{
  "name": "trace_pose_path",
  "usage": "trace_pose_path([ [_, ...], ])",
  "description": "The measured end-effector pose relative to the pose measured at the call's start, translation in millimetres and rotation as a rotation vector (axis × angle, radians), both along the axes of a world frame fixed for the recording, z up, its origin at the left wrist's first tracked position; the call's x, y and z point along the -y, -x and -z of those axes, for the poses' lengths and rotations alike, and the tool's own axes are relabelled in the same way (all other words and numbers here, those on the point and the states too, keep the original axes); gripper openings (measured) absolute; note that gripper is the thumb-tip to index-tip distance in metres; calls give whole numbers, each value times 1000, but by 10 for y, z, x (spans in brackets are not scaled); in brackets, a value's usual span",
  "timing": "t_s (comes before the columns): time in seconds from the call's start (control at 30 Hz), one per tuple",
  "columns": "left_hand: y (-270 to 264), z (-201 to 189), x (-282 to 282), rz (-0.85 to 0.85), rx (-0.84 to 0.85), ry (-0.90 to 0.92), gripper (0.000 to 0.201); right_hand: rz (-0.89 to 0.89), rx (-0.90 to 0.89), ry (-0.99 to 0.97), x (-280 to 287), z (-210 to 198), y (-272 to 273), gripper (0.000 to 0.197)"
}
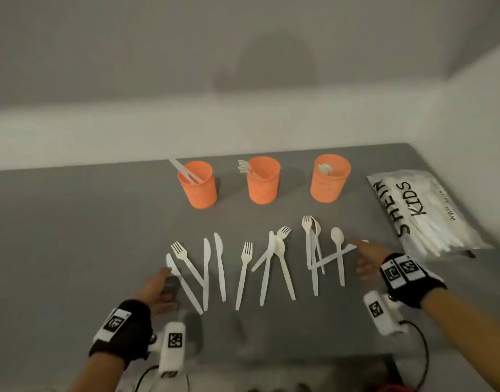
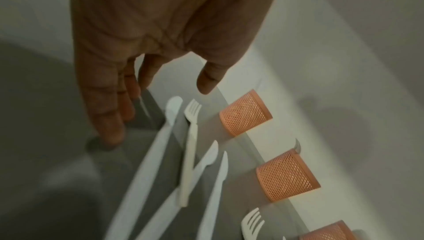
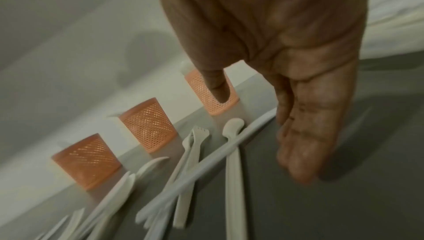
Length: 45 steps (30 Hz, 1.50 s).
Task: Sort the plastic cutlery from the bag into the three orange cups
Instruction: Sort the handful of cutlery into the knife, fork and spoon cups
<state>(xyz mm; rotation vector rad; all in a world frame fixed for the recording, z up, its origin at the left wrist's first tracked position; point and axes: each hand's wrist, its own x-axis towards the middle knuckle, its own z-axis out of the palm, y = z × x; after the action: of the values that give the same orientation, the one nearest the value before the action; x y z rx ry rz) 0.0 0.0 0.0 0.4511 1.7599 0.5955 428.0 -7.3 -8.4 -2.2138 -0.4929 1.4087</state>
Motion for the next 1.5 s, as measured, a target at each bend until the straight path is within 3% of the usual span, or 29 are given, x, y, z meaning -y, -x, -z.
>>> trace_pose_path([
  [0.1,-247,-56,-222,81,-33,-10,26,-100,61,8,-228,-68,142,59],
  [0.17,-411,-16,-366,153,-51,-17,30,-258,116,25,-357,-122,283,61],
  [0.3,-651,378,-676,373,-201,-16,71,-479,220,52,-501,-112,553,71],
  [0.37,-825,608,-761,493,-278,-43,69,-543,227,59,-526,-68,702,75],
  [0.5,-1301,419,-612,578,-137,-88,64,-683,198,41,-574,-4,1021,81],
  [0.7,-1443,120,-504,447,45,-56,27,-806,417,18,-556,92,1154,90],
  [0.77,-1451,67,-494,424,106,-3,28,-862,464,23,-540,70,1232,97],
  [0.87,-1570,53,-518,428,135,26,31,-950,557,-41,-567,41,1414,59],
  [0.9,-1620,16,-516,419,157,36,30,-996,601,-37,-564,32,1464,58],
  [1.0,-1707,-31,-527,378,235,76,28,-1046,648,7,-533,118,1517,84],
  [1.07,-1718,-39,-522,365,260,87,24,-1084,672,-10,-521,118,1495,80],
  [1.23,-1753,-24,-489,322,336,55,24,-1063,727,-128,-528,135,1456,57],
  [1.5,-1683,-12,-448,257,479,-7,35,-975,698,-195,-586,112,1495,36],
])
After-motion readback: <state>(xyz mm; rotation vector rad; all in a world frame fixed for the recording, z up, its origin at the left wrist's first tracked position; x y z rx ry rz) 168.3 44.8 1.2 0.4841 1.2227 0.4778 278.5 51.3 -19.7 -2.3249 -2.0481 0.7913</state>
